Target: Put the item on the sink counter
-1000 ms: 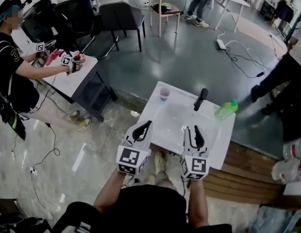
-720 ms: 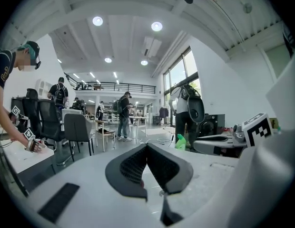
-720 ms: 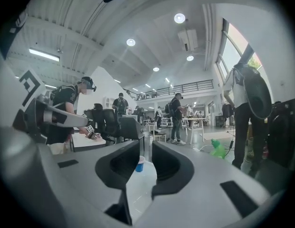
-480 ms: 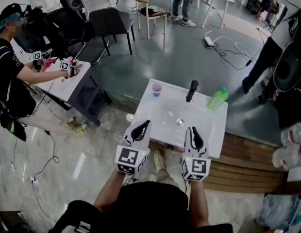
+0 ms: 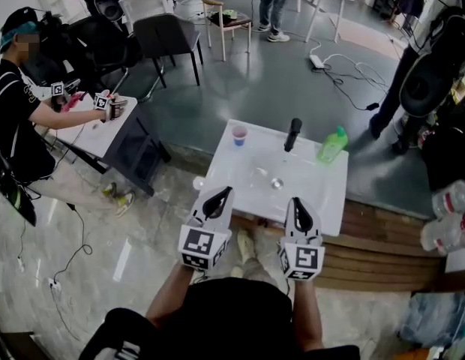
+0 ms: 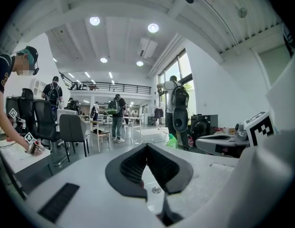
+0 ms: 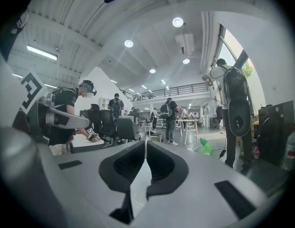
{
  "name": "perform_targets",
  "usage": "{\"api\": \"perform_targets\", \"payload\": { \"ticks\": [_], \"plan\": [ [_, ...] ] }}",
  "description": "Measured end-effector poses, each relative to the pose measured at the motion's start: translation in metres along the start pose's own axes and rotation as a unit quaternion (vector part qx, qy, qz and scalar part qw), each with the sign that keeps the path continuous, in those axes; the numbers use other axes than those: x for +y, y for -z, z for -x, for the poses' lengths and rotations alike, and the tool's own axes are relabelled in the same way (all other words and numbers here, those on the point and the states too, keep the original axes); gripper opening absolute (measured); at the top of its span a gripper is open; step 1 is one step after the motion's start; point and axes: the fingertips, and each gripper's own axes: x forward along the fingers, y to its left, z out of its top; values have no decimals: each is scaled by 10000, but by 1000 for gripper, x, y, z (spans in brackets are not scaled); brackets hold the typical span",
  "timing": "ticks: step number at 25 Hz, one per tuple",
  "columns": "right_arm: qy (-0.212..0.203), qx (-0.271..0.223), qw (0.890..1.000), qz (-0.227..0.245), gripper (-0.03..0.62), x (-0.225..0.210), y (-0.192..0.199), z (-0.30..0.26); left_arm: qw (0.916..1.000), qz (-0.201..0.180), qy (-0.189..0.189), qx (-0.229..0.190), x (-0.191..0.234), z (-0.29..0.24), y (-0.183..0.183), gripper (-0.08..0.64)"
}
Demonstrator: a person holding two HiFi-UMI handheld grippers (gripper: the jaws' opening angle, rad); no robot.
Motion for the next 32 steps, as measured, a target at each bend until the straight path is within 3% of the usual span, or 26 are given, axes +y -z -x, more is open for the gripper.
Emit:
{"api": "perform_targets", "payload": {
  "ticks": [32],
  "plan": [
    [-87,73,9999,44,0,6,6,-5,9999,84,41,61,5,-1,4,2]
  ]
}}
